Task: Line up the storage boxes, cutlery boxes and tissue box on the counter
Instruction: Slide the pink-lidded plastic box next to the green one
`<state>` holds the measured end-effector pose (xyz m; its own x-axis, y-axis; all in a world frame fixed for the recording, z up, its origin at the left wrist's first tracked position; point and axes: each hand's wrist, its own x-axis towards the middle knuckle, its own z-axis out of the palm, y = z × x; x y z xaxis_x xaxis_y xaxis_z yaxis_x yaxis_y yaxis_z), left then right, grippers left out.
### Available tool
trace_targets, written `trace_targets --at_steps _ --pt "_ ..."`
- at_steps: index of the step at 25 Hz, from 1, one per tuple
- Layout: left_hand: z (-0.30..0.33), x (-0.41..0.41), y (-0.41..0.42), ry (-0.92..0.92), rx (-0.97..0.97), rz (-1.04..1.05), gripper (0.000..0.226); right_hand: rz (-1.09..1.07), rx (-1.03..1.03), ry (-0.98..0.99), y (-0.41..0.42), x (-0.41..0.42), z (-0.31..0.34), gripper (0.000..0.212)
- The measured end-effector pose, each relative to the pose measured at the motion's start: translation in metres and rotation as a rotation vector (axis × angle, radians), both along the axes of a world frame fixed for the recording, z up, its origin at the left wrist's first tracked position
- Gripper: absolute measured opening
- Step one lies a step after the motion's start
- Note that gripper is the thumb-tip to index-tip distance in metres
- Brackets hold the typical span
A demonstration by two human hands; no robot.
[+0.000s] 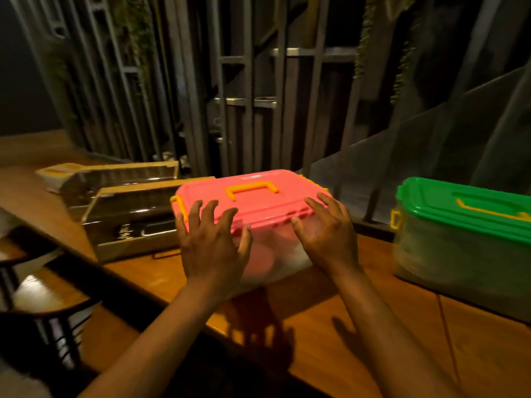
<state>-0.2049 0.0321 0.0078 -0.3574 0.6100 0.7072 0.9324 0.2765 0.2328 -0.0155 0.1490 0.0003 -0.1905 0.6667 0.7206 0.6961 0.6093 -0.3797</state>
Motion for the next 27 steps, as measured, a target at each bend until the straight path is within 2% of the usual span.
trace_targets --at_steps 4,9,16,19,22,27 --pt "-0.011 -0.028 0.005 -0.123 -0.086 0.093 0.066 -0.020 -0.133 -0.042 0.036 -0.022 0.011 0.062" --pt "-0.022 -0.028 0.011 -0.214 -0.002 0.022 0.063 -0.014 -0.337 -0.052 0.081 -0.018 0.016 0.065" --pt "-0.022 -0.037 0.024 -0.237 0.058 -0.052 0.064 -0.057 -0.297 0.008 0.068 -0.008 0.006 0.056" --pt "-0.019 -0.053 0.042 -0.264 0.079 -0.194 0.064 -0.156 -0.266 0.016 0.051 0.001 0.001 0.062" --pt "-0.017 -0.072 0.064 -0.286 0.027 -0.365 0.070 -0.309 -0.204 0.037 0.024 0.006 -0.005 0.077" --pt "-0.009 -0.093 0.103 -0.121 -0.057 -0.508 0.080 -0.495 -0.126 0.138 -0.027 0.001 -0.017 0.080"
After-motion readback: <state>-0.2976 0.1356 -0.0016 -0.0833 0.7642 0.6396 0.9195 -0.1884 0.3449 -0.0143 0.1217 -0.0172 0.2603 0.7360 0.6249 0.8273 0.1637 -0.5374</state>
